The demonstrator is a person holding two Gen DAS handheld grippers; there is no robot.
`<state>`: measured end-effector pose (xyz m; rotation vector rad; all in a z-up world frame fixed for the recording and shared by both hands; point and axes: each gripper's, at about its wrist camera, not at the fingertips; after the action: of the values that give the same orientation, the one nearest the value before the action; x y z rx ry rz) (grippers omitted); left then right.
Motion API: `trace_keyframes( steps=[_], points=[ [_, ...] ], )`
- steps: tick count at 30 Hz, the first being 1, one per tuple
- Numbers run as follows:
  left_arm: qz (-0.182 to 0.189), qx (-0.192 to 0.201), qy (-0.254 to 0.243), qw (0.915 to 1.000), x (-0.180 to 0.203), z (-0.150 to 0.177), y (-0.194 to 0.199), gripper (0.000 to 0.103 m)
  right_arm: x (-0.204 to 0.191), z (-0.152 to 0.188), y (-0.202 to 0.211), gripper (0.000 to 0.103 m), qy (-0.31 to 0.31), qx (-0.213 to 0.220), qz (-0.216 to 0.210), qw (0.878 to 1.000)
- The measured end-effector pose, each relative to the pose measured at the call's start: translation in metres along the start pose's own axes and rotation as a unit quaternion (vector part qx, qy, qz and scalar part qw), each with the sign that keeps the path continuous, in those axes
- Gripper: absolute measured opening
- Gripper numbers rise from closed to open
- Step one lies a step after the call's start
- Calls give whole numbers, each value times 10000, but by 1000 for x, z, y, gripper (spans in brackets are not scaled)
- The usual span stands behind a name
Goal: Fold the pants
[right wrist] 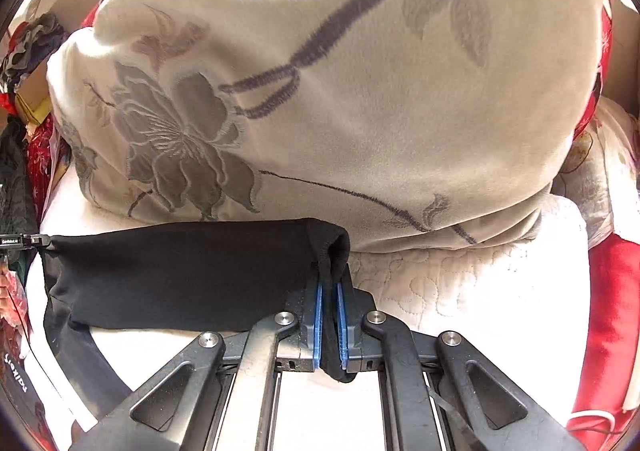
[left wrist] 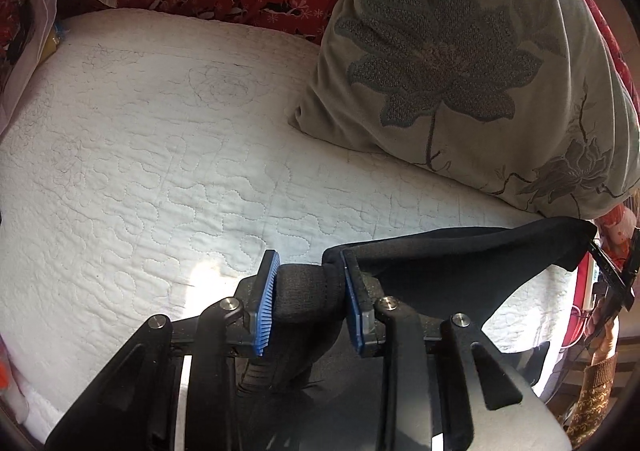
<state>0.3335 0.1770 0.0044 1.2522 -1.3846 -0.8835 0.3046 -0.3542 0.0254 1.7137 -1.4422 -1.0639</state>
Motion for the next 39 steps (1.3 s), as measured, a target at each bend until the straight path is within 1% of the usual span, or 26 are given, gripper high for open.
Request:
trace_keyframes(
  steps=[1,4,9,12,13,15,18,21,23,24,25,26,27,28,30,31,34,36,38,39],
  points=[
    [6,54,24,10000,-3,12,14,28,-4,4,10,5,52,57,8,10000],
    [28,248,61,9997,-4,33,38,28,-12,16,39,5,171,204,18,9996],
    [92,576,30,9983,-6,79,76,28,-21,57,82,5,162,447,-114,9988],
    [181,656,64,9977,-8,104,83,28,-14,90,101,5,61,470,-214,9986],
    [200,688,59,9974,-6,107,82,28,-13,101,106,5,42,486,-257,9985],
    [236,708,51,9972,-10,123,79,28,-16,126,110,5,4,476,-330,9983],
    [241,597,107,9979,-19,145,70,28,-20,161,111,5,-21,366,-365,9987],
    [308,270,289,9987,-40,169,42,27,-28,197,106,5,63,204,-290,9994],
    [296,52,392,9988,-52,184,25,27,-34,218,102,6,181,100,-146,9997],
    [264,-69,418,9988,-56,190,16,27,-38,228,101,6,280,86,-4,9996],
    [248,-179,434,9986,-59,196,8,27,-44,237,100,10,434,82,194,9988],
    [208,-256,401,9987,-60,200,1,28,-49,245,100,11,574,89,378,9976],
    [157,-277,397,9987,-60,204,-2,28,-56,252,101,11,732,115,644,9952],
    [160,-259,384,9988,-60,207,-3,28,-61,258,101,14,887,135,900,9919],
    [245,-242,348,9988,-59,213,4,29,-69,268,103,21,1074,90,1319,9854],
    [342,-239,347,9985,-60,216,9,29,-70,272,106,24,1103,61,1386,9842],
    [562,-164,361,9976,-67,224,32,29,-63,282,125,27,970,43,1436,9849],
    [696,22,370,9969,-72,225,51,29,-52,280,145,28,631,119,1238,9902],
    [712,216,375,9965,-72,213,65,29,-35,269,164,40,91,236,749,9969],
    [715,283,364,9964,-71,203,69,29,-26,262,171,52,-224,284,485,9982]
  ],
)
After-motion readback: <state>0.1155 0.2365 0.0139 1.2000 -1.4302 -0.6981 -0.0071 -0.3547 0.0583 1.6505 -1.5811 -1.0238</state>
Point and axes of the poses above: each gripper's, at about its wrist camera, not at the fingertips, and y roughly against the way its jaws point, x to its right, z to its underside, and after that the axes turned 2 degrees about -x, right-handed
